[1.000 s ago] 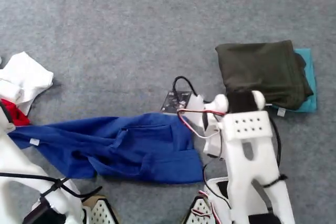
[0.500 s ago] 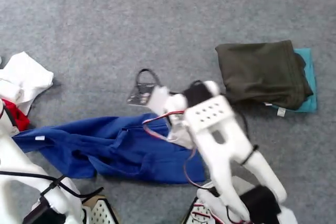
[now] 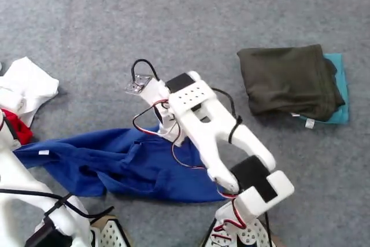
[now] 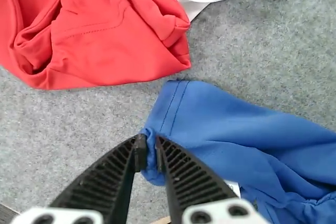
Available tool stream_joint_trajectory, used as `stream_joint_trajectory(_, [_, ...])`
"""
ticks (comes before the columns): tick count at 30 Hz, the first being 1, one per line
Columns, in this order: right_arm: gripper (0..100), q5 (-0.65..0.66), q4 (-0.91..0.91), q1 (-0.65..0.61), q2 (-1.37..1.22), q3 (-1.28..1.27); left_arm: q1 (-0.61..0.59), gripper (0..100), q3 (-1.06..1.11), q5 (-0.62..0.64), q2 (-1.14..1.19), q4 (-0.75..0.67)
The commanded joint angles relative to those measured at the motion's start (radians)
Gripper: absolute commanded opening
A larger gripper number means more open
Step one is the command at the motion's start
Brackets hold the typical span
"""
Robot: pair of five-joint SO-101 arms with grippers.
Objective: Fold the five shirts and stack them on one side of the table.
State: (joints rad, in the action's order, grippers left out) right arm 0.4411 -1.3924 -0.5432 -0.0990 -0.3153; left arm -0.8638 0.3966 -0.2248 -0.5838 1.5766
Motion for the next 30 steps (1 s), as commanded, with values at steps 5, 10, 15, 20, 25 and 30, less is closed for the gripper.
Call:
stream_joint_trajectory(5, [11.0,-0.015,-0.025,-0.011,-0.004,0.047,-0.01,3,-0.007,-0.008,-0.023,-0.003])
stream_joint_trajectory(10, [11.0,-0.015,-0.069,-0.009,-0.004,0.048,-0.01,3,-0.01,-0.008,-0.023,-0.003])
stream_joint_trajectory(15, [11.0,-0.021,-0.083,0.04,-0.002,0.05,-0.01,3,-0.01,-0.008,-0.023,-0.003])
stream_joint_trajectory(20, [11.0,-0.021,-0.115,0.044,-0.004,0.047,-0.008,3,-0.012,-0.008,-0.023,-0.003])
stream_joint_trajectory(25, [11.0,-0.028,-0.112,-0.002,-0.005,0.047,-0.008,3,-0.012,-0.008,-0.023,-0.006])
stream_joint_trajectory(30, [10.9,-0.046,-0.086,-0.034,-0.012,0.047,-0.008,3,-0.012,-0.008,-0.023,-0.009])
